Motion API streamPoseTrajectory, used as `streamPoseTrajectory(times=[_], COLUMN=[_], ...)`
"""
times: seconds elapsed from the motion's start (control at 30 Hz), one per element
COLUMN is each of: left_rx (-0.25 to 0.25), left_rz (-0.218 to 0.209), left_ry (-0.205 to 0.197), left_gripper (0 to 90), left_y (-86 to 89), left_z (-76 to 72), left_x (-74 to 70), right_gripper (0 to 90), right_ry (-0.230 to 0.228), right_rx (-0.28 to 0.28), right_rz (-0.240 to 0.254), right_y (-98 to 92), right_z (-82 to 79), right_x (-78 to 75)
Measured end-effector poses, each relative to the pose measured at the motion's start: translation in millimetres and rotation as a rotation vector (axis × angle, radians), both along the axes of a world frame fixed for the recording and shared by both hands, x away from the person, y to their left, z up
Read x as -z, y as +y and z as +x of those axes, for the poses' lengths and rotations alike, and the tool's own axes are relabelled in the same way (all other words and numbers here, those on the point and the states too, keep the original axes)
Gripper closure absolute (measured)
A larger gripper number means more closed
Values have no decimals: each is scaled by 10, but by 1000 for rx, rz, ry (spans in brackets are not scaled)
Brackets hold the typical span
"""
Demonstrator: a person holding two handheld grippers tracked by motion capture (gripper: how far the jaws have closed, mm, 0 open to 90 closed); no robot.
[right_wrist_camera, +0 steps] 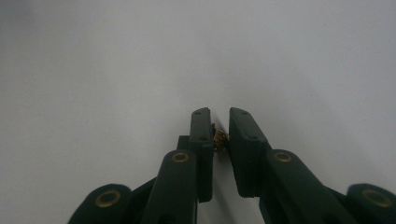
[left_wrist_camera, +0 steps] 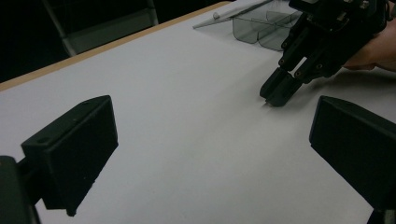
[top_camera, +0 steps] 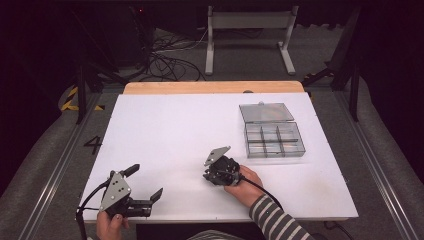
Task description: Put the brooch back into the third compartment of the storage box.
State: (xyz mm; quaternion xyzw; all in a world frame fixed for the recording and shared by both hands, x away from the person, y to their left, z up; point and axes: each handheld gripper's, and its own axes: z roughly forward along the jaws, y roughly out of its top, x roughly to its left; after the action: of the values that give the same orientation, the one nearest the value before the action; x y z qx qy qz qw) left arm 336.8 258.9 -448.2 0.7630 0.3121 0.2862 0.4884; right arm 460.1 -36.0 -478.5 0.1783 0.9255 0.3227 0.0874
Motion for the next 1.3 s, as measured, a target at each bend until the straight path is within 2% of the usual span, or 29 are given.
streamPoseTrajectory(times=[0.1, 0.3, 0.77, 0.97, 1.3], left_rx=[0, 1, 2, 2, 1], left_rz=[-2, -2, -1, 1, -5], left_ry=[1, 2, 0, 0, 5], left_gripper=[15, 15, 15, 15, 15], left_y=[-1, 4, 0, 1, -5], left_z=[-3, 0, 0, -2, 0], left_x=[0, 1, 2, 0, 4], right_gripper=[806, 806, 806, 806, 806], right_ry=[-7, -40, -75, -90, -104], right_rx=[0, -1, 7, -6, 5], right_rz=[-1, 49, 105, 161, 181], right_y=[4, -40, -165, -244, -308], right_z=[-15, -75, -127, -169, -186], right_x=[-8, -145, -323, -423, -515])
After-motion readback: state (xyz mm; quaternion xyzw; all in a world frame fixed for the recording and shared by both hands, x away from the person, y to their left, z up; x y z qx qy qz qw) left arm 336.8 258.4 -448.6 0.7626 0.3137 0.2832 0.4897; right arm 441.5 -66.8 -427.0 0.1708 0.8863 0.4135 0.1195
